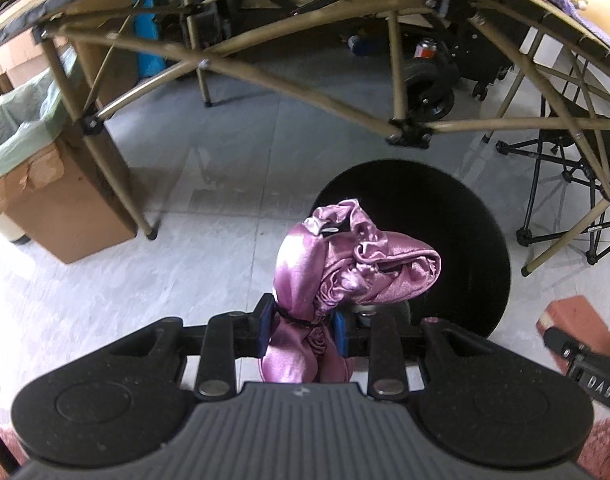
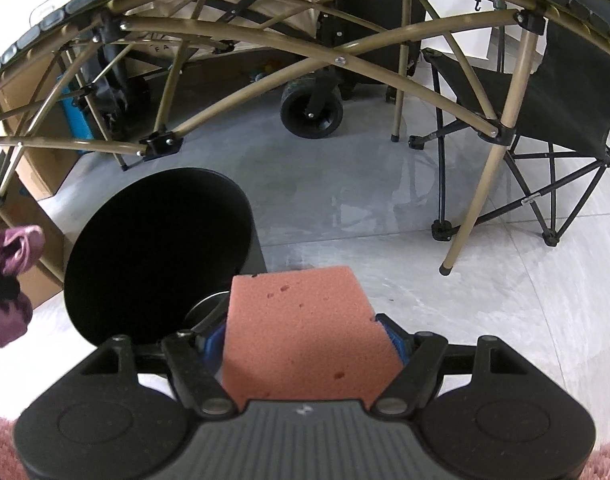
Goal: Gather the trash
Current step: 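Carry the scrunchie and sponge down over the black bin with both grippers, then open the left gripper to drop the purple scrunchie into the bin, then move the right gripper over the bin and release the pink sponge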
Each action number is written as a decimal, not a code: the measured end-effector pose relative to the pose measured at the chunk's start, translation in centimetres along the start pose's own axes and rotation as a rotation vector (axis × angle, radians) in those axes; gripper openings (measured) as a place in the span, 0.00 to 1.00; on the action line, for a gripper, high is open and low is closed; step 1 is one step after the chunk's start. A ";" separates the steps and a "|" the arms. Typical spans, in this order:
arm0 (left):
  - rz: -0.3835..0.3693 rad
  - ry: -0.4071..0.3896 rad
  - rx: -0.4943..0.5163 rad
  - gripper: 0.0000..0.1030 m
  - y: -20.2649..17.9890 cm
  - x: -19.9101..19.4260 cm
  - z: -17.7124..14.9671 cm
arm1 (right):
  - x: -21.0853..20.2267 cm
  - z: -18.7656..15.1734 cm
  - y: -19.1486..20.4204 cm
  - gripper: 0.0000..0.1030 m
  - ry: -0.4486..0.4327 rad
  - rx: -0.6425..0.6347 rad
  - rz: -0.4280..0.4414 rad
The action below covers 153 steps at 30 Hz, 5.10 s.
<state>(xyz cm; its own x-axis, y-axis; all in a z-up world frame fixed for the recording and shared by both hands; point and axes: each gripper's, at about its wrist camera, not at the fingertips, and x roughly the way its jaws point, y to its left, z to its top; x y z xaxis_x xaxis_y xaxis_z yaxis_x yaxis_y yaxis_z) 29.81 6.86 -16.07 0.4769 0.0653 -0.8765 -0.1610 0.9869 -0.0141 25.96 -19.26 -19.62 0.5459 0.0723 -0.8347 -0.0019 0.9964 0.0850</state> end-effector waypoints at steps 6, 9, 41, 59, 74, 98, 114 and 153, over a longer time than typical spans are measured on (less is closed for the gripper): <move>-0.038 0.006 0.017 0.29 -2.3 0.2 1.3 | 0.6 0.1 -0.7 0.71 0.009 0.015 -0.014; -0.050 0.012 0.025 0.29 -3.5 0.4 1.8 | 0.9 0.0 -1.1 0.71 0.015 0.024 -0.021; -0.002 0.183 -0.042 0.29 -10.3 7.6 4.6 | 2.3 -0.6 -4.3 0.71 0.061 0.084 -0.088; 0.011 0.228 -0.047 1.00 -10.5 7.5 4.7 | 2.3 -0.6 -4.2 0.71 0.062 0.079 -0.081; -0.004 0.212 -0.040 1.00 -10.3 6.8 4.7 | 1.9 -0.6 -4.3 0.71 0.053 0.083 -0.058; -0.033 0.086 0.001 1.00 -8.8 3.1 4.0 | -0.7 0.2 -3.6 0.71 -0.036 0.084 -0.011; 0.012 0.016 -0.068 1.00 -1.3 1.2 3.3 | -3.1 2.8 2.4 0.71 -0.070 -0.020 0.073; 0.108 0.064 -0.254 1.00 13.5 2.8 -0.1 | 5.8 6.3 15.4 0.71 0.220 -0.171 0.082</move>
<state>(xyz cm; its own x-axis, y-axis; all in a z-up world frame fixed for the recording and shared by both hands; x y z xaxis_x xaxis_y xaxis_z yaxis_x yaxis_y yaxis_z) 28.86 20.39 -18.75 0.3913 0.1503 -0.9079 -0.4233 0.9054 -0.0326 34.35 -3.82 -19.73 0.3432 0.1427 -0.9284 -0.1898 0.9785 0.0803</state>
